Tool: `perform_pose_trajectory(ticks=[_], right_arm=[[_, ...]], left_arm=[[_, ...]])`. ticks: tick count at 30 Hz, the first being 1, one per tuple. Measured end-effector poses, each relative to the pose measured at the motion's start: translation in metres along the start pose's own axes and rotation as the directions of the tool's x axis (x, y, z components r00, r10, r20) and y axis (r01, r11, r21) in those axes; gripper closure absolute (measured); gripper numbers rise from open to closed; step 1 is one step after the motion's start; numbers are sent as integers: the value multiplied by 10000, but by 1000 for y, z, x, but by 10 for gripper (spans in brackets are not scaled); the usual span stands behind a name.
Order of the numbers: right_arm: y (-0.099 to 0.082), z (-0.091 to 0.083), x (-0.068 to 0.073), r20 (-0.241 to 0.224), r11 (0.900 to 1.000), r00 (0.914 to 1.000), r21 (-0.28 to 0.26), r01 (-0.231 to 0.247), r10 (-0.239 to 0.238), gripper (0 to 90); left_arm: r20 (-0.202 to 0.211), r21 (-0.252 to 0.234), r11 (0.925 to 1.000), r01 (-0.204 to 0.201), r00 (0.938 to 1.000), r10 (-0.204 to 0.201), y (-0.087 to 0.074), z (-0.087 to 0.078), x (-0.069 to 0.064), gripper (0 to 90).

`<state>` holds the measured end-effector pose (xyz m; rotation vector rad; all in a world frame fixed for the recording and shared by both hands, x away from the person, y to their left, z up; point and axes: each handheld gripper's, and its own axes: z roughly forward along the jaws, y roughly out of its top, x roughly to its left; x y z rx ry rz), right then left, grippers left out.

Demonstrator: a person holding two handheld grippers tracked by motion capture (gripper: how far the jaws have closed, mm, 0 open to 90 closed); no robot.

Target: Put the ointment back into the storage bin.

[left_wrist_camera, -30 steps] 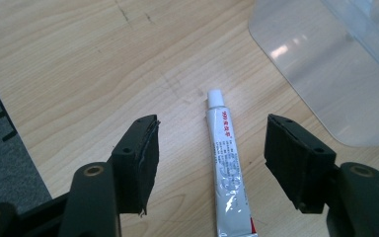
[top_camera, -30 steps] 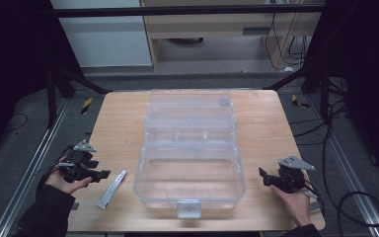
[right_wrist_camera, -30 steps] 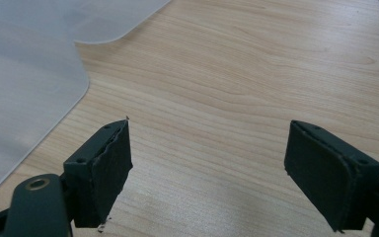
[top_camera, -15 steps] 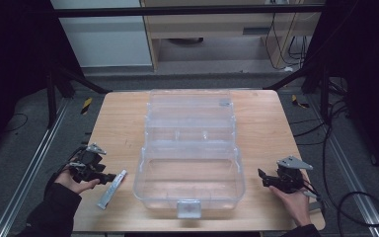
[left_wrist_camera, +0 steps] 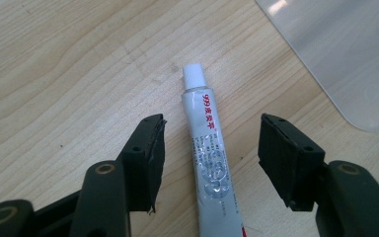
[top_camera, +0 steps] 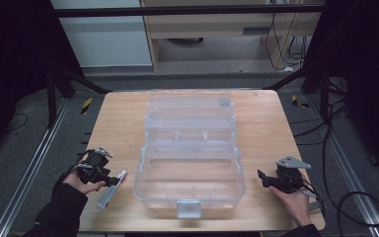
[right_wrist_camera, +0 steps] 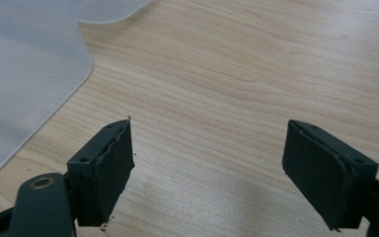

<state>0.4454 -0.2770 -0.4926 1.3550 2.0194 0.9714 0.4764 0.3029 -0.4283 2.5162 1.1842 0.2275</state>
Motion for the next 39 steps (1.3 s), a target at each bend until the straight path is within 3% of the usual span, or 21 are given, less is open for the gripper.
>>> perform_pose_trajectory(ticks=[19,20,39], right_arm=[[-1,2,1,-235,9997,9997,246,58,-53,216],[-1,2,1,-237,9997,9997,247,85,-79,217],[-2,6,4,-486,9978,9985,591,287,-258,231]], left_arm=[[150,548,9982,-254,9996,246,3,19,1,560],[441,566,9983,-108,9990,83,2,21,-1,567],[541,991,9950,-122,9985,69,7,35,1,658]])
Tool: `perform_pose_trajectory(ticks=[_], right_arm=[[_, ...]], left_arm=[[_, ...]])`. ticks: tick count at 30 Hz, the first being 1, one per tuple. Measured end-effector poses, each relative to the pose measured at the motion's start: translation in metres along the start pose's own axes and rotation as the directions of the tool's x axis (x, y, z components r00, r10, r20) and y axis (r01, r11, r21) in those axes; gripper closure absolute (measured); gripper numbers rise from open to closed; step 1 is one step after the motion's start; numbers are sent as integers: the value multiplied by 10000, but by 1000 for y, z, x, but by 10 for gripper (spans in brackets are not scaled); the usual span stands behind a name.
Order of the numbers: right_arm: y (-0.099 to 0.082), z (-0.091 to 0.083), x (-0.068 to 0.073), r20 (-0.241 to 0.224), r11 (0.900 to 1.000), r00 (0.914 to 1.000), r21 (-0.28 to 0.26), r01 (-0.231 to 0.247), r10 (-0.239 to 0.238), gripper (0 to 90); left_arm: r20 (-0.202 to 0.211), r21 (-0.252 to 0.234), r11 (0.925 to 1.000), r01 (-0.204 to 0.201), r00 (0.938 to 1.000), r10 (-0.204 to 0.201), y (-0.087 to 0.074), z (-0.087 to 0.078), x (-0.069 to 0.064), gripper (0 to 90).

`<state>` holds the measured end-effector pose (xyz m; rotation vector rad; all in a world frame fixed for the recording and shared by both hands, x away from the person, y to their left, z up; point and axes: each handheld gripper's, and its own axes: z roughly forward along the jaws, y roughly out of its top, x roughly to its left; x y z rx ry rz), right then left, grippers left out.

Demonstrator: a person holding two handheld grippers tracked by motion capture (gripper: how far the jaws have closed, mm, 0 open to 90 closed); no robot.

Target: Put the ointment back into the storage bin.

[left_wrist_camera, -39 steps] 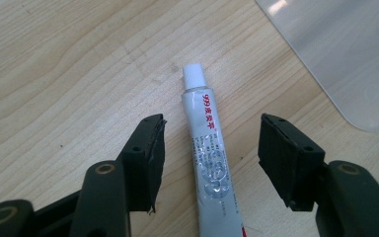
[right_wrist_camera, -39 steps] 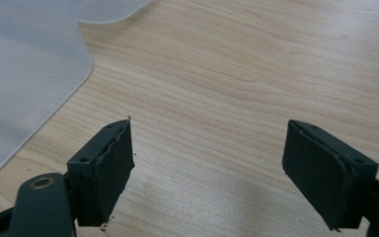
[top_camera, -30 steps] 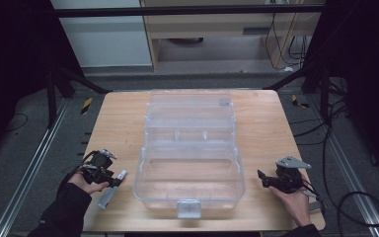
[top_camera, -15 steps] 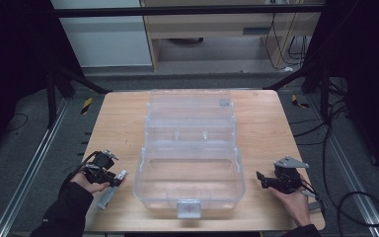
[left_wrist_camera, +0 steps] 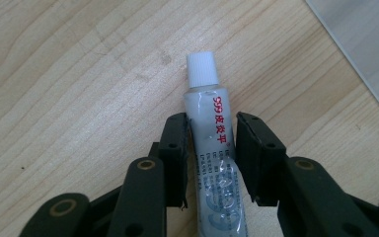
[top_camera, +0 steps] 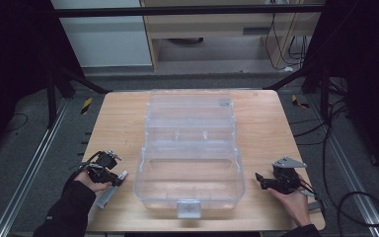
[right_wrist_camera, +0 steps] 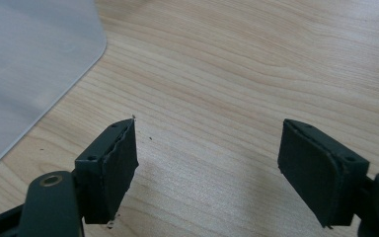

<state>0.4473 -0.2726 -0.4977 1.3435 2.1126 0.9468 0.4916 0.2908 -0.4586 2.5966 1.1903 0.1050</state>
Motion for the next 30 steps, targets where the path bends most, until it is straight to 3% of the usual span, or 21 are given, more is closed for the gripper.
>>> perform_pose_trajectory(ticks=[9,18,24,30], right_arm=[[0,0,0,-26,9999,10000,92,89,-89,232],[0,0,0,-54,9999,9999,109,90,-89,231],[0,0,1,-138,9999,9999,133,9,-7,229],[0,0,0,-69,9999,9999,77,134,-134,227]], left_arm=[[60,233,9993,-306,9995,304,2,4,-1,694],[75,93,9969,-781,9969,780,-1,1,-3,707],[-25,-480,9947,-914,9958,914,-7,-21,-7,708],[-359,-1109,9860,-1244,9920,1211,-9,-54,-12,708]])
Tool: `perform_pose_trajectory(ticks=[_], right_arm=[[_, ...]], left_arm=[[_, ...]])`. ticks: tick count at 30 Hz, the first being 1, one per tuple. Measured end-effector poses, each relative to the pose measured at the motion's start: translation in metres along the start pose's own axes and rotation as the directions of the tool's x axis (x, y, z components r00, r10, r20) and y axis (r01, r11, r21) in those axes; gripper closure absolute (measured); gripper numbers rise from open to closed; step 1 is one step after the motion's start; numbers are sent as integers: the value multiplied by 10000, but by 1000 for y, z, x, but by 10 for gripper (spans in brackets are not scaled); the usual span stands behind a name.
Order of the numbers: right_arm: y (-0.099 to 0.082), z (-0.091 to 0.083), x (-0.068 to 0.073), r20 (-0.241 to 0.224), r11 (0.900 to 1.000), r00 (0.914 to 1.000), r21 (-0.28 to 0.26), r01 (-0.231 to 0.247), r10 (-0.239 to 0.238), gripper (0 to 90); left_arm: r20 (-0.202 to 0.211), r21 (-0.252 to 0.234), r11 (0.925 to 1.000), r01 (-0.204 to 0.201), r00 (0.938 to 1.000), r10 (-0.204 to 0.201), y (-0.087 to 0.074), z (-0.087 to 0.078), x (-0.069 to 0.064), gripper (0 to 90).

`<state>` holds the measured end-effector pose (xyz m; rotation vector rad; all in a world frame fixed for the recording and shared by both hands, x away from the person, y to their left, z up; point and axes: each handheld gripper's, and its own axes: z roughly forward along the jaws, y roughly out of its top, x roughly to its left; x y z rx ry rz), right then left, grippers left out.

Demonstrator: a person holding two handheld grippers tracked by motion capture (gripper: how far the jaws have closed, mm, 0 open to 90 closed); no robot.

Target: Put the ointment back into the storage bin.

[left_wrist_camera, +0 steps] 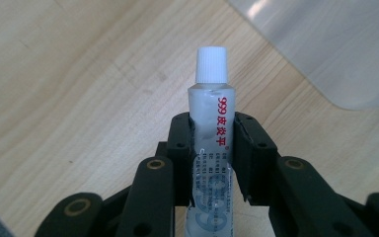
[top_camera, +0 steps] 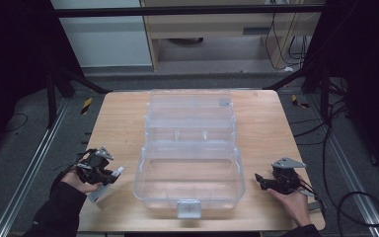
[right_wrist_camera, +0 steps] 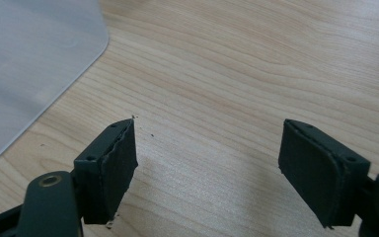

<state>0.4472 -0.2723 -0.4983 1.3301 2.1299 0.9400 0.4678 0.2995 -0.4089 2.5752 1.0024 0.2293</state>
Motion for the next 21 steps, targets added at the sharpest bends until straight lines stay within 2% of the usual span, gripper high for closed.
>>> perform_pose_trajectory(ticks=[6,14,19,21], right_arm=[[0,0,0,10,10000,10000,3,64,-64,225],[0,0,0,23,10000,10000,-10,40,-40,223],[0,0,-1,3,10000,10000,-34,58,-58,224],[-1,0,-1,9,10000,10000,-40,63,-63,225]], left_arm=[[-79,-355,9977,-583,9983,581,8,-28,-8,708],[-2,-584,9892,-1343,9909,1345,24,-49,-21,708],[65,-607,9799,-1901,9816,1909,41,-59,-30,708],[90,-560,9735,-2217,9749,2225,49,-62,-35,708]])
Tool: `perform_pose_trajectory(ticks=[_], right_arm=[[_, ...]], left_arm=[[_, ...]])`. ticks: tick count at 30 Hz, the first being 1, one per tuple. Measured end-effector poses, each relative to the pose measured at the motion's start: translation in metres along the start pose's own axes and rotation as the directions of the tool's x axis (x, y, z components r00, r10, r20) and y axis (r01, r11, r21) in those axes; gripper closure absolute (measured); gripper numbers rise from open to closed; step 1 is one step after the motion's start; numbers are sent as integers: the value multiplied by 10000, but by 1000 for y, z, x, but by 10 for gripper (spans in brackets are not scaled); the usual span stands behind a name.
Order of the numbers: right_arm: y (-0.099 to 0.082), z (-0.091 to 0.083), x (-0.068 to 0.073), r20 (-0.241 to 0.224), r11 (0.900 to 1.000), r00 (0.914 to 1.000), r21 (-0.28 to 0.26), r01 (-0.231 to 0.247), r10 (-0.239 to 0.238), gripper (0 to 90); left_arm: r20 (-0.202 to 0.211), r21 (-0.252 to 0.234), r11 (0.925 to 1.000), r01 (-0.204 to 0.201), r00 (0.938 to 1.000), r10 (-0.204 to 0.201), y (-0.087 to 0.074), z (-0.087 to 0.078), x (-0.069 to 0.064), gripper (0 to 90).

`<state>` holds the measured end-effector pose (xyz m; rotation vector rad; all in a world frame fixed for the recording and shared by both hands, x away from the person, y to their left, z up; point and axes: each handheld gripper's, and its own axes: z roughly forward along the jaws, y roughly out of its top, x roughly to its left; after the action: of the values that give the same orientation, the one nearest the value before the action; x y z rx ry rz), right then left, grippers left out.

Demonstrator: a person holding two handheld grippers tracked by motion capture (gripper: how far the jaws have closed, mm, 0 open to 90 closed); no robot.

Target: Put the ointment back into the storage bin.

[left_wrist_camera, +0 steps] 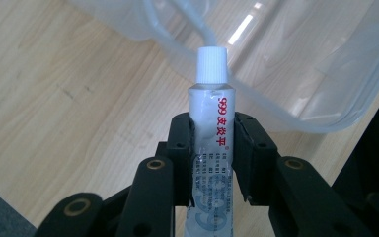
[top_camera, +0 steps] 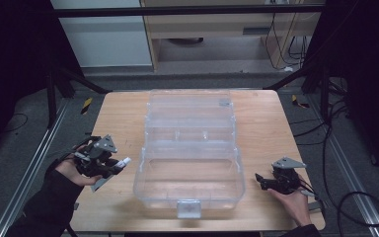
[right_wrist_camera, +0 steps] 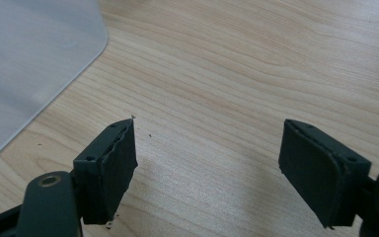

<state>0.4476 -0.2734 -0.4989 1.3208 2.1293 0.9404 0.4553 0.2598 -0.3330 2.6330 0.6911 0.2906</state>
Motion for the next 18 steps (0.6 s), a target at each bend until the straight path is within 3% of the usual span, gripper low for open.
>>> perform_pose_trajectory(ticks=[3,7,11,18], right_arm=[[0,0,0,-17,10000,10000,7,30,-30,226],[0,0,0,-59,10000,10000,-4,41,-41,227],[-1,1,-1,-47,10000,10000,16,49,-49,227],[-1,0,-1,-94,10000,10000,-19,22,-22,229]], left_arm=[[174,104,9983,-571,9982,569,14,-2,-5,708],[359,277,9907,-1335,9905,1325,36,-1,-13,708],[618,302,9835,-1785,9824,1765,54,4,-19,707],[1190,231,9657,-2586,9598,2542,82,15,-32,707]])
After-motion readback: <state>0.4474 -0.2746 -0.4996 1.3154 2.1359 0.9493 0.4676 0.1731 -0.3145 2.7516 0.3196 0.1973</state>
